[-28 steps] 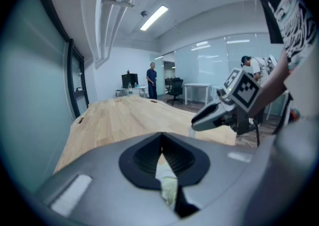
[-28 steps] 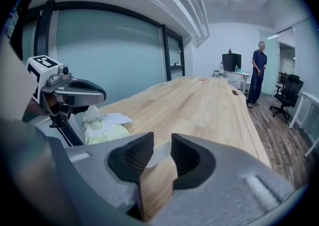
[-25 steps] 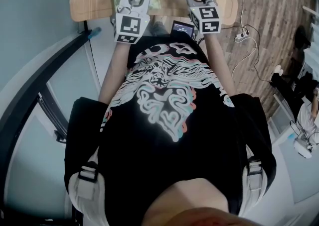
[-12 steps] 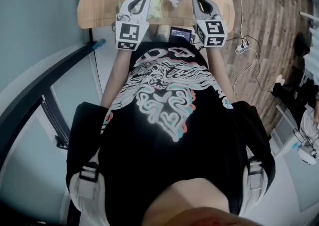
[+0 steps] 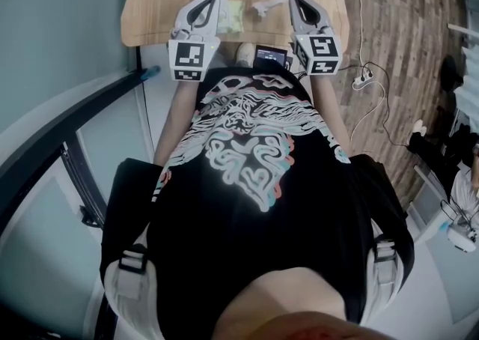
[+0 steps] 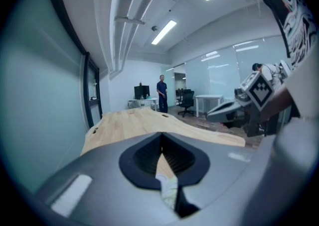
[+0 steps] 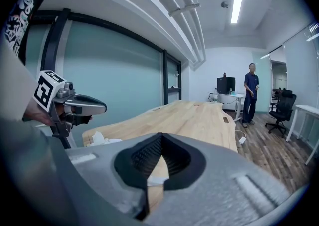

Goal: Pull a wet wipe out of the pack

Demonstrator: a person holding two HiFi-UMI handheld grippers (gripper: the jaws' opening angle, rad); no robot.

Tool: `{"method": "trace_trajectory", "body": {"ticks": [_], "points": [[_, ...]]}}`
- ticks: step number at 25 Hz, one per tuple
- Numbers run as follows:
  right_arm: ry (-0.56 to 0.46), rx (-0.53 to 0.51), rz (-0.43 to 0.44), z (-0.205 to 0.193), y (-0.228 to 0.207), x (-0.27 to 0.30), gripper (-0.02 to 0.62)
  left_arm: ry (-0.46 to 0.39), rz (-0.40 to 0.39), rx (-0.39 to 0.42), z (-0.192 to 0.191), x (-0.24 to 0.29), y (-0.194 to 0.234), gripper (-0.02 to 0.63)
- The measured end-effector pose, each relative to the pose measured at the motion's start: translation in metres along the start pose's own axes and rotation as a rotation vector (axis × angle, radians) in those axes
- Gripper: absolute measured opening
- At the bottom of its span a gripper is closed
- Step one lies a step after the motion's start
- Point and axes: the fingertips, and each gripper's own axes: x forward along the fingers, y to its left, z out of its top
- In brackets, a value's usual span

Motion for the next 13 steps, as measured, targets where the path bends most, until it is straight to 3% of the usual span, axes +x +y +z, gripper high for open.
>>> {"method": "trace_trajectory", "body": {"ticks": [13], "points": [[-0.009,-0.014,0.009,-0.0009,0.0057,-0.0070,-0.002,0.008,0.000,0.006,-0.0050,-0.0043,-0.0076,-0.012]]}}
